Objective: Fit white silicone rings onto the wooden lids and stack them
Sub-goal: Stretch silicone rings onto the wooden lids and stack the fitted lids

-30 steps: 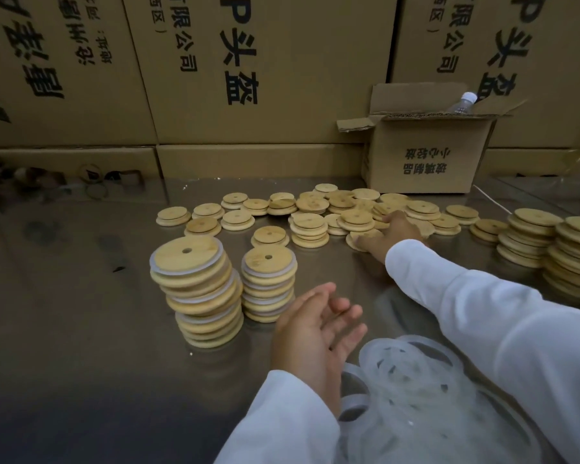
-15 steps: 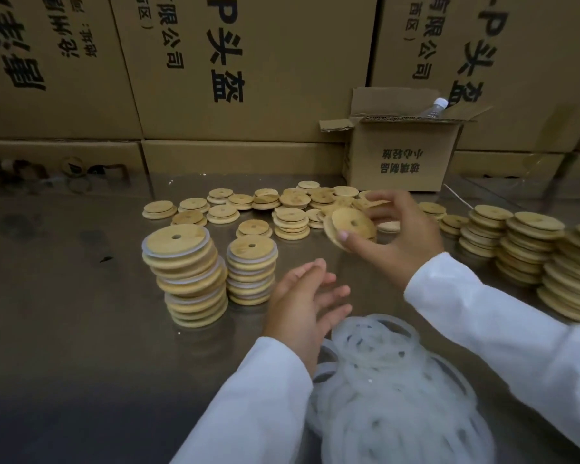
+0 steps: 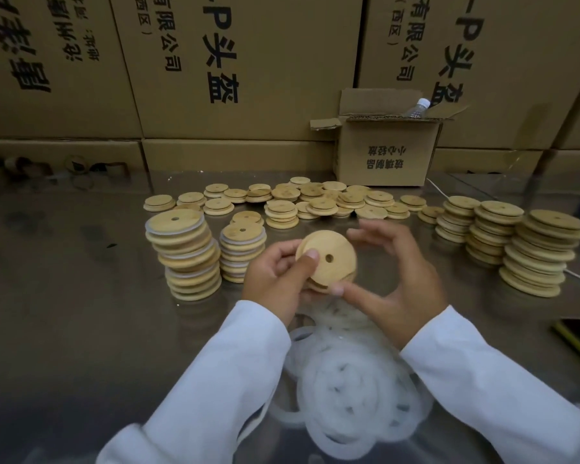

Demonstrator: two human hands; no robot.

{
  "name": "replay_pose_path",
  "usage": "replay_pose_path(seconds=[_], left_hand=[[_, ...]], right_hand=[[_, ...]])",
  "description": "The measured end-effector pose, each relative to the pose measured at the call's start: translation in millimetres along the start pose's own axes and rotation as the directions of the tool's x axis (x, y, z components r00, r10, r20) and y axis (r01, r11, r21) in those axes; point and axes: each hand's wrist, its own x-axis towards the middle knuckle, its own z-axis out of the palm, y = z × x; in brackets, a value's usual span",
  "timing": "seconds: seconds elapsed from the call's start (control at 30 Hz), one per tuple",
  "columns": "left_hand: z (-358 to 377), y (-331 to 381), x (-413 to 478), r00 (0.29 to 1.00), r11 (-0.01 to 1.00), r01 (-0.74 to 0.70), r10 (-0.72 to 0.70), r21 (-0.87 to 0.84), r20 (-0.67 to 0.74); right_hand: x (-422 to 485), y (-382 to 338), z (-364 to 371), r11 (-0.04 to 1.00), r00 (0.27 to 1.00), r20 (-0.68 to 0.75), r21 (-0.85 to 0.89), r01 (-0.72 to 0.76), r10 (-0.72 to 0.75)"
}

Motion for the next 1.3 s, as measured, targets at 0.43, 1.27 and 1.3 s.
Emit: replay_pose_path(seconds=[0.43, 1.27, 1.3], left_hand=[[-12.9, -5.2, 14.4, 0.983, 0.994, 0.105, -0.106, -0.020, -0.150], [-10.2, -8.4, 9.8, 0.983, 0.989, 0.147, -0.148, -0.016, -0.105], [-10.0, -8.2, 9.8, 0.984, 0.988, 0.151, -0.154, -0.032, -0.095]], right_hand=[[13.4, 58.3, -8.6, 0.752, 0.798, 0.046, -0.370, -0.545, 0.601], [11.4, 7.2, -19.9, 0.977, 0.969, -0.184, 0.167, -0.135, 0.165], [10.9, 4.9, -19.0, 0.956, 0.971, -0.152, 0.255, -0.142, 0.185]])
